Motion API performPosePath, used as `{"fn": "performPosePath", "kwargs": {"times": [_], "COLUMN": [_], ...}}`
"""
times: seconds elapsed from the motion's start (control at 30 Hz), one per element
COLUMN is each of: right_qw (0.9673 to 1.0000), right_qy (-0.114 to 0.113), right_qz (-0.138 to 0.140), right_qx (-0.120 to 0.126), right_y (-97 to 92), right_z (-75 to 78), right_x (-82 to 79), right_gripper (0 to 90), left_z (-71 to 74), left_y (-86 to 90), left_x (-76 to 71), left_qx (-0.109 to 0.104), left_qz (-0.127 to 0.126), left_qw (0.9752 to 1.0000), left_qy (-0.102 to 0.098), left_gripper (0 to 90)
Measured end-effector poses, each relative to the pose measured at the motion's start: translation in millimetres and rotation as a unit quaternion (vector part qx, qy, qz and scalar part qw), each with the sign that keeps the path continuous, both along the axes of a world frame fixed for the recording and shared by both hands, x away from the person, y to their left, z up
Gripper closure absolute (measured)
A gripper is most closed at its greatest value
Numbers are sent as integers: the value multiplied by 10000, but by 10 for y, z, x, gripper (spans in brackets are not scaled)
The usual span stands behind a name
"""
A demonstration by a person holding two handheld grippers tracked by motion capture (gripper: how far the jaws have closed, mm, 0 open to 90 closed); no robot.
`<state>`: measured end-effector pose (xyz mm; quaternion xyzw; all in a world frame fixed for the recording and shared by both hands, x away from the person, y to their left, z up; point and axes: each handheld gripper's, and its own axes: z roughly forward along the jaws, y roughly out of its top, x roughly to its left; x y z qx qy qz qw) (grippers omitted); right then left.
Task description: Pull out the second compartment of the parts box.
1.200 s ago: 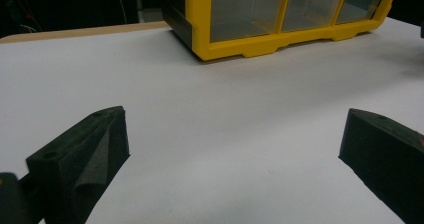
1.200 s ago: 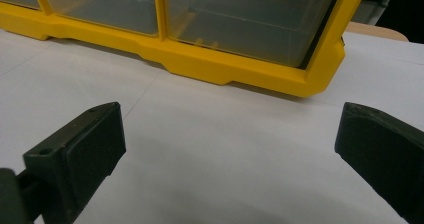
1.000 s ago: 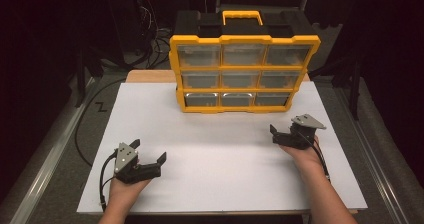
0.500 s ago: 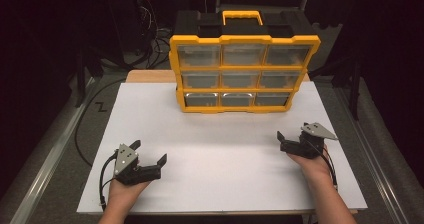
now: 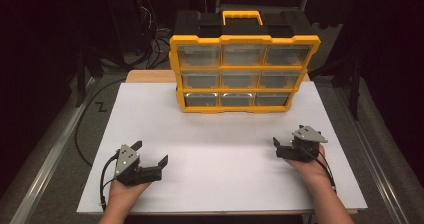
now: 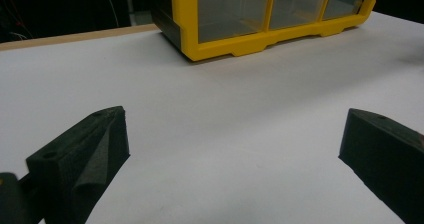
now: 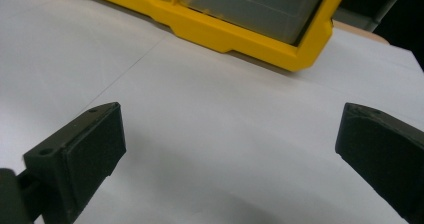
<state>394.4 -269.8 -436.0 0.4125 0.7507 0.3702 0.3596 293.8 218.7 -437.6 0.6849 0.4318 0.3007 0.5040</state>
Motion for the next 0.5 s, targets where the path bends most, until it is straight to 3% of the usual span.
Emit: {"fn": "performPosePath", "kwargs": {"times": [0.03,0.07,0.13,0.17,0.3,0.5], "right_qw": [10000,9998,9996,9990,9973,9920], "right_qy": [0,-37,-53,-59,-120,-267], "right_qz": [0,59,89,132,182,309], "right_qx": [0,-183,-247,-417,-697,-1191], "right_y": [0,45,57,89,129,211], "right_z": [0,-9,-10,-15,-17,-13], "right_x": [0,-16,-20,-33,-48,-85], "right_gripper": [10,9,9,9,9,9], "left_z": [0,-3,-6,-12,-9,-1], "left_y": [0,-7,-7,-5,3,-2], "left_x": [0,3,5,8,6,0], "left_qx": [0,3,22,31,-1,-32], "left_qz": [0,4,9,31,52,16], "left_qw": [10000,10000,10000,10000,10000,10000], "left_qy": [0,-1,8,16,-20,-52], "left_gripper": [5,5,5,5,5,5]}}
